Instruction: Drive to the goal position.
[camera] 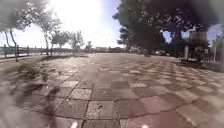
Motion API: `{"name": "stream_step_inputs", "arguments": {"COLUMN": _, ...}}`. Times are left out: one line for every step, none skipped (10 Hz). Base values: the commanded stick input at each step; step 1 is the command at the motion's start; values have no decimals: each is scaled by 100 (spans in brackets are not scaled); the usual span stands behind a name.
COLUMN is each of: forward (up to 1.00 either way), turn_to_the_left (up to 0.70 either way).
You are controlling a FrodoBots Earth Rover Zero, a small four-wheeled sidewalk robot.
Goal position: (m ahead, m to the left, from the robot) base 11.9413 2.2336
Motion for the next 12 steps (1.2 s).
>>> {"name": "stream_step_inputs", "arguments": {"forward": 100, "turn_to_the_left": 0}}
{"name": "stream_step_inputs", "arguments": {"forward": 100, "turn_to_the_left": 0}}
{"name": "stream_step_inputs", "arguments": {"forward": 100, "turn_to_the_left": 0}}
{"name": "stream_step_inputs", "arguments": {"forward": 100, "turn_to_the_left": 0}}
{"name": "stream_step_inputs", "arguments": {"forward": 100, "turn_to_the_left": -20}}
{"name": "stream_step_inputs", "arguments": {"forward": 100, "turn_to_the_left": -40}}
{"name": "stream_step_inputs", "arguments": {"forward": 100, "turn_to_the_left": -8}}
{"name": "stream_step_inputs", "arguments": {"forward": 100, "turn_to_the_left": 0}}
{"name": "stream_step_inputs", "arguments": {"forward": 100, "turn_to_the_left": 0}}
{"name": "stream_step_inputs", "arguments": {"forward": 100, "turn_to_the_left": 0}}
{"name": "stream_step_inputs", "arguments": {"forward": 100, "turn_to_the_left": 0}}
{"name": "stream_step_inputs", "arguments": {"forward": 100, "turn_to_the_left": 0}}
